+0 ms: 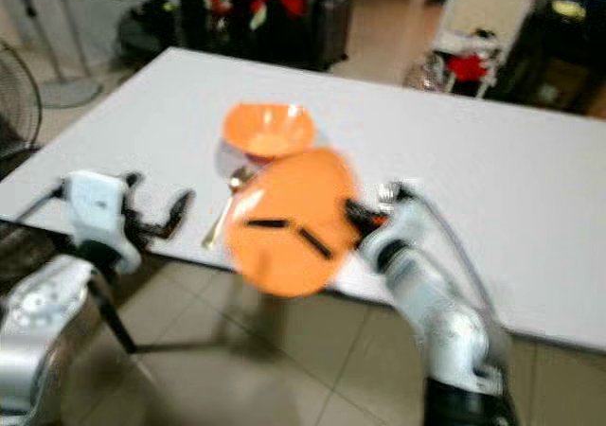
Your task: Setting the table
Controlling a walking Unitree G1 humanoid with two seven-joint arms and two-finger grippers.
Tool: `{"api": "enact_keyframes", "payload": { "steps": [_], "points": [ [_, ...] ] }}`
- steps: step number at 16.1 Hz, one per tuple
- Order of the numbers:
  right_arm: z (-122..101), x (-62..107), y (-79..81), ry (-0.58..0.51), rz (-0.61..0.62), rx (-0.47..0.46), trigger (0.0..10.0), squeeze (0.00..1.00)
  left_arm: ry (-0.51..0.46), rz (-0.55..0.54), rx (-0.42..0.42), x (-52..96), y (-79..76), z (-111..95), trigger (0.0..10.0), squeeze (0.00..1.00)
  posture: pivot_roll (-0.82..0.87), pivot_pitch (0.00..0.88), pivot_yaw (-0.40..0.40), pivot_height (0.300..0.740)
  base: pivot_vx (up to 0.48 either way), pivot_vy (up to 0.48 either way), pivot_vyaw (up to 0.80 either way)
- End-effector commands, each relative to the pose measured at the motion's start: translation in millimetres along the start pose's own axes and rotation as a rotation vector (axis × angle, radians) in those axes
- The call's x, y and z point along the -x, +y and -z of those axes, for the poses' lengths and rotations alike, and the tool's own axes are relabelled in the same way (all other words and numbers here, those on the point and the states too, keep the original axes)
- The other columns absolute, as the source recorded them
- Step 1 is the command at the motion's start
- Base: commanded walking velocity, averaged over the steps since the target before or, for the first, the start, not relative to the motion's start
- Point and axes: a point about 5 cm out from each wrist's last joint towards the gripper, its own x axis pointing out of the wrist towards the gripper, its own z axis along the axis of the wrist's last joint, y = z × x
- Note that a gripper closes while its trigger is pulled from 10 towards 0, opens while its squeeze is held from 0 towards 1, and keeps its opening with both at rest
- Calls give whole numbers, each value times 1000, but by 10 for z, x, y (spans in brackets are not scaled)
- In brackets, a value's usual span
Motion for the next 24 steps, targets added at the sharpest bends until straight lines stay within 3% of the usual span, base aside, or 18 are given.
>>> {"api": "enact_keyframes", "payload": {
  "steps": [1,7,9,11,14,15,18,24],
  "points": [
    [-15,-25,153,-7,-65,-5,10000,0,1,-25,-8,24,69,-9,10000,0,-11,0,-54,740,296,0,0],
    [9,8,143,17,-90,-75,10000,0,-2,4,-36,49,79,-15,10000,0,-10,0,-51,740,148,0,0],
    [20,22,113,28,-74,-87,10000,0,2,81,-51,43,56,-19,10000,0,-13,0,-38,740,0,0,0],
    [45,28,-4,42,-23,-113,10000,0,16,151,-52,39,20,7,10000,0,-25,14,-13,740,0,0,0],
    [21,-27,-188,34,33,-234,10000,0,12,238,-19,9,-41,-11,10000,0,-39,27,6,740,0,0,0],
    [21,-77,-271,45,39,-275,10000,0,11,340,-22,37,-112,-14,10000,0,-51,34,15,740,0,0,0],
    [43,-192,-485,100,93,-287,10000,0,25,468,-87,68,-208,32,10000,0,-48,46,24,740,0,0,0],
    [73,-355,-664,137,88,-343,10000,0,30,649,-100,208,-378,105,10000,0,-43,45,38,740,0,0,0]
  ]
}}
